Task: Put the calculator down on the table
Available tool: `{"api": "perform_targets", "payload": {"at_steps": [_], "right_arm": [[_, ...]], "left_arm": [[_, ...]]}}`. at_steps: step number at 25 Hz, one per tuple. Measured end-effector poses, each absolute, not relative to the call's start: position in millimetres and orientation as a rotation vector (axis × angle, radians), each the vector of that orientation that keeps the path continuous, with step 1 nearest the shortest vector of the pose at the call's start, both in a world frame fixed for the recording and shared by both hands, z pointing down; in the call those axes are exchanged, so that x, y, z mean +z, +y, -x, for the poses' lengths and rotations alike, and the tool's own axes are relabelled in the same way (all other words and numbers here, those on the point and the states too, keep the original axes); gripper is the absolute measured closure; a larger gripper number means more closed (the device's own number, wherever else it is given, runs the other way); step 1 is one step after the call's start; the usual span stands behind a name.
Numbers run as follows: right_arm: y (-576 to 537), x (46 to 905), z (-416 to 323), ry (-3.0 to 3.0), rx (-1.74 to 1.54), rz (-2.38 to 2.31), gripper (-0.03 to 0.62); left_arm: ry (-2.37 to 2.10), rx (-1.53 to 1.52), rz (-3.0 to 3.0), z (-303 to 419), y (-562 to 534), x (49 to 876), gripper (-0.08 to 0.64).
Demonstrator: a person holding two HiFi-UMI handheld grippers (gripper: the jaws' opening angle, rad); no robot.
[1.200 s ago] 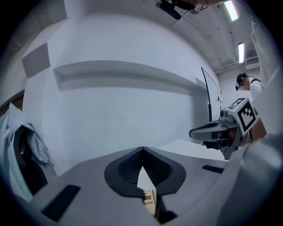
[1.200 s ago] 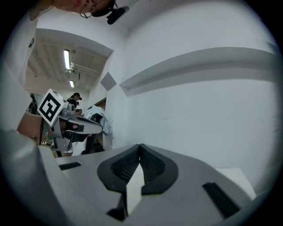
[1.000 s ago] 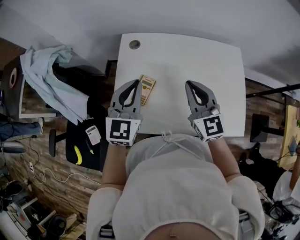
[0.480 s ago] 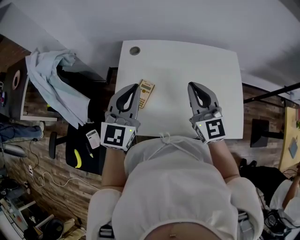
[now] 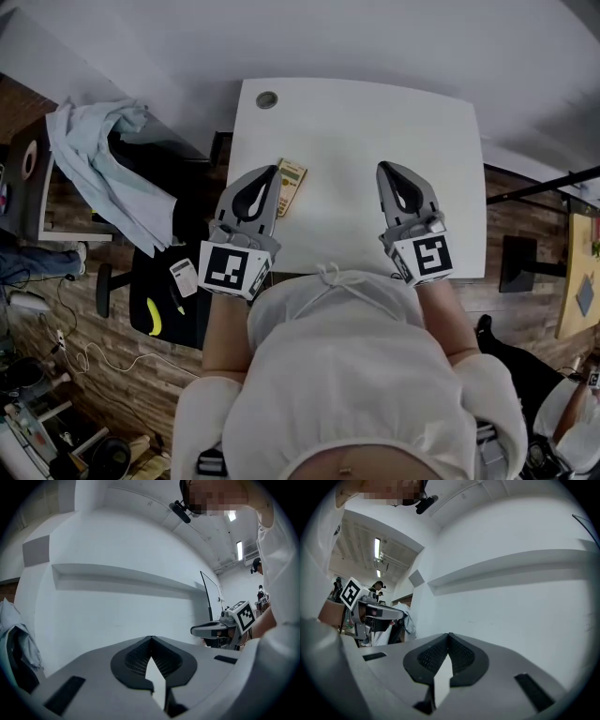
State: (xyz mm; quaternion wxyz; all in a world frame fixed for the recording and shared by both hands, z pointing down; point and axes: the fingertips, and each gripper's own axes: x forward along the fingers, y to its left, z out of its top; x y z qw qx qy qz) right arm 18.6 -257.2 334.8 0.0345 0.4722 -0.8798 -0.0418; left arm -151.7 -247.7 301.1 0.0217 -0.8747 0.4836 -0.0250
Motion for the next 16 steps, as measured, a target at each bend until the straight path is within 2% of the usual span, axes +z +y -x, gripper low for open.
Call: {"api": "perform_targets", "payload": {"at_steps": [16], "right_arm": [[-276,356,-9,-2.682,-0.058,-1.47,0.591]], "left_arm": [[1.525,-0.166,2.759,160,-267,330,0.541]]}}
